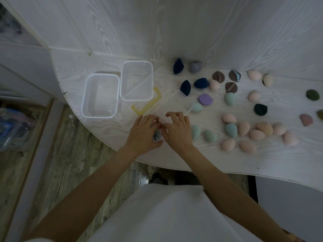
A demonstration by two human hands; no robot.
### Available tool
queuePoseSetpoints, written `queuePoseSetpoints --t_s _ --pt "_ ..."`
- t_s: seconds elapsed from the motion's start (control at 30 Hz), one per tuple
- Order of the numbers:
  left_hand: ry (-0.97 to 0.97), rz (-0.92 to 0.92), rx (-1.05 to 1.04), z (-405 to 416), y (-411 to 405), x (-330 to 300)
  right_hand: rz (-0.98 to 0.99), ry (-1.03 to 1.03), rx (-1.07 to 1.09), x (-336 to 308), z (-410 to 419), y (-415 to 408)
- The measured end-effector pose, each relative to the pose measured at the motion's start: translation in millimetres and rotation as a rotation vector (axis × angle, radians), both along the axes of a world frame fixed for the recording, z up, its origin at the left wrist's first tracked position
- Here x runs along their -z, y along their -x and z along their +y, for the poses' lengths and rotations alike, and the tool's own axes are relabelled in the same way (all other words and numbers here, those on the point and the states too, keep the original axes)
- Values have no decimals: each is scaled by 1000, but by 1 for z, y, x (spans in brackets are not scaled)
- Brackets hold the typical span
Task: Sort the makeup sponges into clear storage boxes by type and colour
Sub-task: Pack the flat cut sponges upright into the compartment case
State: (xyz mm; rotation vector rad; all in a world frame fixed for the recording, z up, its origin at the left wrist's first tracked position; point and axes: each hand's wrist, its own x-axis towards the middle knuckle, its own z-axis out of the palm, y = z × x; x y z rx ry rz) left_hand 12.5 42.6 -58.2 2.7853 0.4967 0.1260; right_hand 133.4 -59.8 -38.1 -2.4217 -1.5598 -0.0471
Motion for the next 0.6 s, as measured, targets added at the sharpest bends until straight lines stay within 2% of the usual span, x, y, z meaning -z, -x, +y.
queuePoseSetpoints --t_s 0.13,0.23,0.37,0.5,0.6 --pt "13 103 15 -1 1 -1 40 29 -7 4 -3 -5" --pt "29 82 -4 0 1 -6 58 -46 -23 1 -7 -10" --pt "-57 -116 -19 -6 -7 -26 143 -140 2 -19 -24 -28" --pt "-79 -398 8 -34 -45 -55 172 -78 -19 -48 -70 -65" --pt "-39 -502 95 -71 -101 -61 176 -45 40 -56 -128 -106"
